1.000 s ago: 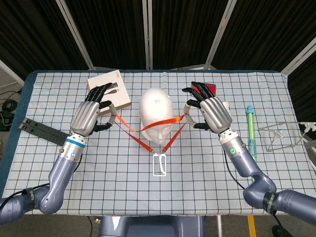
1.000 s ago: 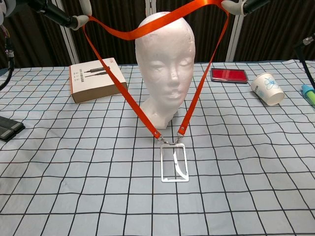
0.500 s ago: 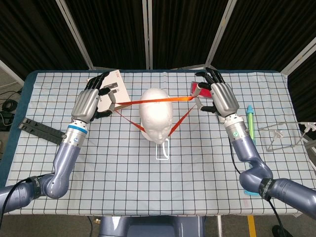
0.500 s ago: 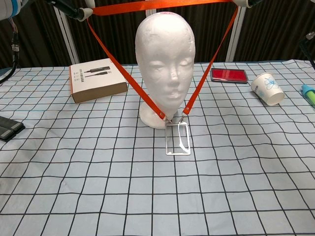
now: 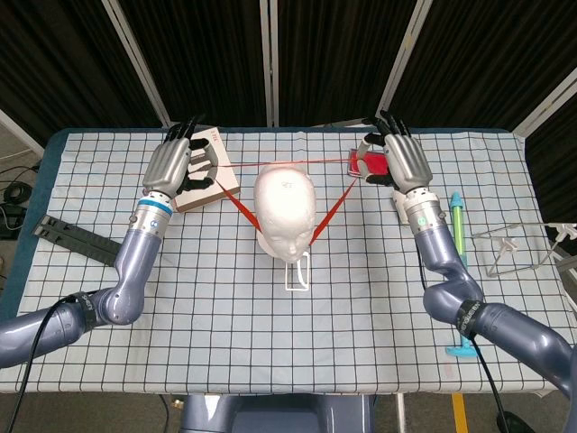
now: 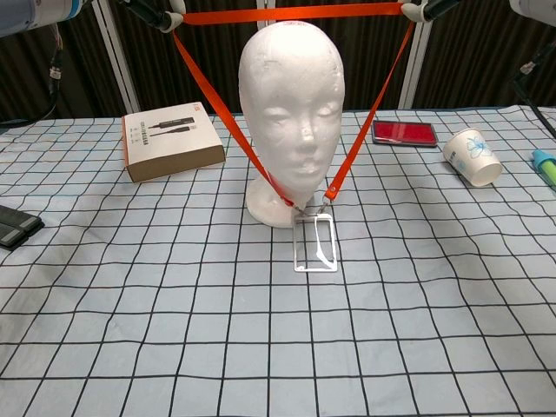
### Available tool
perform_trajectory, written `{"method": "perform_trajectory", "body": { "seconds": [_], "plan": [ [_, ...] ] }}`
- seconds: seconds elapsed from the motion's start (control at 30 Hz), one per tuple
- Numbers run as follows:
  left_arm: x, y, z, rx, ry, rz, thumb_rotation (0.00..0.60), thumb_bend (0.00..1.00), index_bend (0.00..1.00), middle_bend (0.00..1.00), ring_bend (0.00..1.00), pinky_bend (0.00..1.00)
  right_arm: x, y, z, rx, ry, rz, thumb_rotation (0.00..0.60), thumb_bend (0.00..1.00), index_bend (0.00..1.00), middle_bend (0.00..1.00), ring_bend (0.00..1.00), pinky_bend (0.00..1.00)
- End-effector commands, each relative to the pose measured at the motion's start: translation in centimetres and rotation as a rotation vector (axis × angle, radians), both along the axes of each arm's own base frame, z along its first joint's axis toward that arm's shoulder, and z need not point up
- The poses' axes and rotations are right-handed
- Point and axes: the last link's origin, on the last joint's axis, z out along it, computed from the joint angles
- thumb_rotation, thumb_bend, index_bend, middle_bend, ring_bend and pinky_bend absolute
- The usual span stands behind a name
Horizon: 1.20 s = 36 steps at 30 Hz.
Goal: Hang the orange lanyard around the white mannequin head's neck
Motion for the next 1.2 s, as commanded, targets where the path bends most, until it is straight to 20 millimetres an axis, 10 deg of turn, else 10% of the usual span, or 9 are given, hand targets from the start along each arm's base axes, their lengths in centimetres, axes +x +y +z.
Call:
{"method": "perform_trajectory", "body": {
  "seconds": [0.03,0.13,0.2,0.27,0.4,0.73,1.07,1.2],
  "plan": [
    [0.3,1.0,-0.8,-0.019,0.007,0.009,0.600,0.53,0.70,0.00,0.00,0.00,0.2,-1.5,-0.9,-0.002,0.019,-0.031,0.600,0.44,0.77,0.19,0.00,0.00],
    [0.2,1.7,-1.4,-0.043,0.006,0.028,0.600,0.52,0.54,0.00,0.00,0.00,-0.1,-2.6,-1.3,-0.015,0.036,-0.062,0.600,0.44,0.74,0.19,0.00,0.00],
    [0.3,2.0,-1.7,-0.055,0.007,0.032,0.600,0.42,0.17,0.00,0.00,0.00,-0.3,-3.1,-1.6,-0.026,0.051,-0.074,0.600,0.32,0.52,0.16,0.00,0.00],
    [0.1,2.3,-2.1,-0.081,0.023,0.047,0.600,0.24,0.00,0.00,0.00,0.00,-0.6,-3.6,-2.0,-0.033,0.092,-0.089,0.600,0.13,0.28,0.10,0.00,0.00],
    [0.3,2.8,-1.9,-0.055,-0.001,0.055,0.600,0.08,0.00,0.00,0.00,0.00,-0.8,-4.2,-2.4,-0.062,0.141,-0.104,0.600,0.00,0.11,0.03,0.00,0.00],
    [-1.1,2.8,-0.9,-0.019,0.008,0.052,0.600,0.07,0.00,0.00,0.00,0.00,-1.4,-3.9,-1.6,-0.082,0.164,-0.103,0.600,0.00,0.08,0.01,0.00,0.00],
    [-5.7,-1.0,2.4,0.069,0.168,0.007,0.600,0.07,0.00,0.00,0.00,0.00,-4.8,0.9,1.4,-0.011,0.230,-0.056,0.600,0.75,0.11,0.00,0.00,0.00],
    [-8.5,-4.3,4.3,0.098,0.250,0.004,0.600,0.07,0.00,0.00,0.00,0.00,-6.7,4.5,2.8,0.034,0.272,-0.038,0.600,0.89,0.14,0.03,0.00,0.00]
  ]
}}
